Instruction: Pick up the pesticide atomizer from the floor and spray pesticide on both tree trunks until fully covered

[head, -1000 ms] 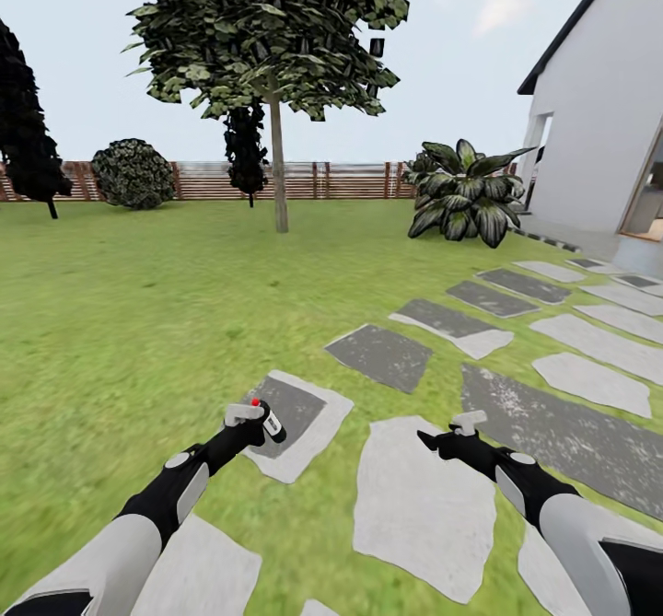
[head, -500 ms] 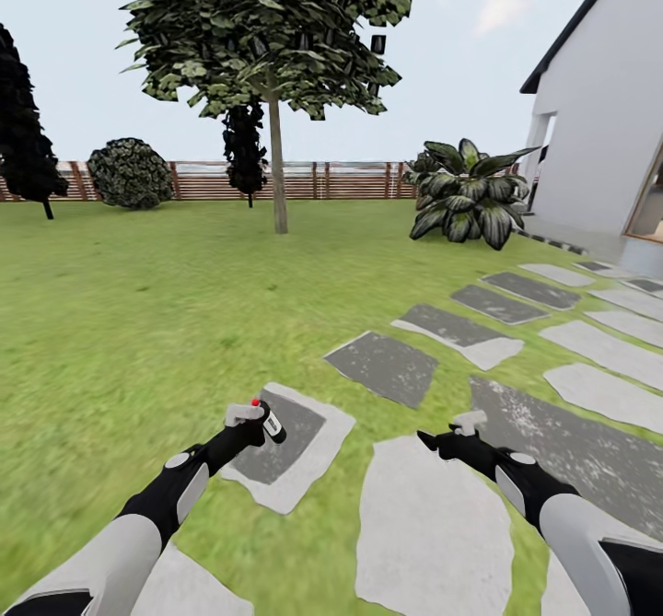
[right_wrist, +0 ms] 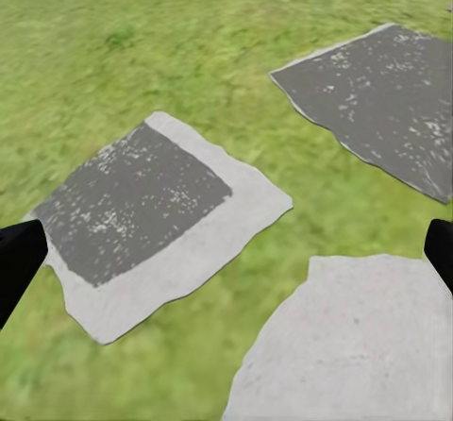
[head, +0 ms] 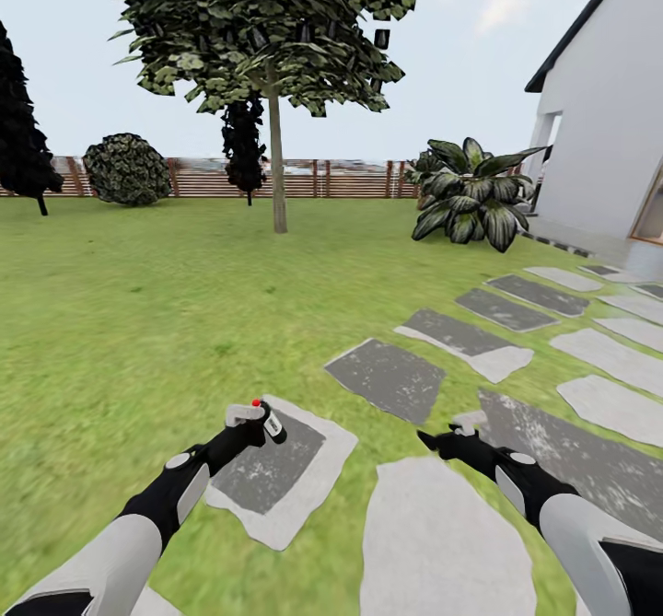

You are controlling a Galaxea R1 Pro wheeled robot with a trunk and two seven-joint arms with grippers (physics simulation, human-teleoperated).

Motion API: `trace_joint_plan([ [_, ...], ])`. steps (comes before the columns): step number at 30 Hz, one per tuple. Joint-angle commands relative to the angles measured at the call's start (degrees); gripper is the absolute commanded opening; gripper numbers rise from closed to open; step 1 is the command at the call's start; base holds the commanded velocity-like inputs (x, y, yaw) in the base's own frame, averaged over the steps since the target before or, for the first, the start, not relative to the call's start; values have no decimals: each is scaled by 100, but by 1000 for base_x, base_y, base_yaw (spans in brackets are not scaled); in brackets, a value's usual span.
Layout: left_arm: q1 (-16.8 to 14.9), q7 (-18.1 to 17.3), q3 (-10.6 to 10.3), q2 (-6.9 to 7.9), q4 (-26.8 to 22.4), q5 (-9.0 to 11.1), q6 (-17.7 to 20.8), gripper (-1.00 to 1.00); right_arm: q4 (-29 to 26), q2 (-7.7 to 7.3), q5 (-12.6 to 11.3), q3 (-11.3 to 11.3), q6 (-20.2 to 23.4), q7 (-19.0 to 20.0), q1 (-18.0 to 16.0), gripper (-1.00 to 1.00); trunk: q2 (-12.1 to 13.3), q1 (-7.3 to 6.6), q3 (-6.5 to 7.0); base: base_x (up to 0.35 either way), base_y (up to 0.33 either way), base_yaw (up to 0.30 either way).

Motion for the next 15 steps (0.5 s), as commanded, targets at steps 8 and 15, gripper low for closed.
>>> trace_joint_plan([
  [8,0,5,1,0,-1,2,-2,-100,3,2,0,0,0,0,0,100,0,0,0,350,0,0],
  [15,0,5,3,0,-1,2,-2,-100,2,3,0,0,1,0,0,100,0,0,0,350,0,0],
])
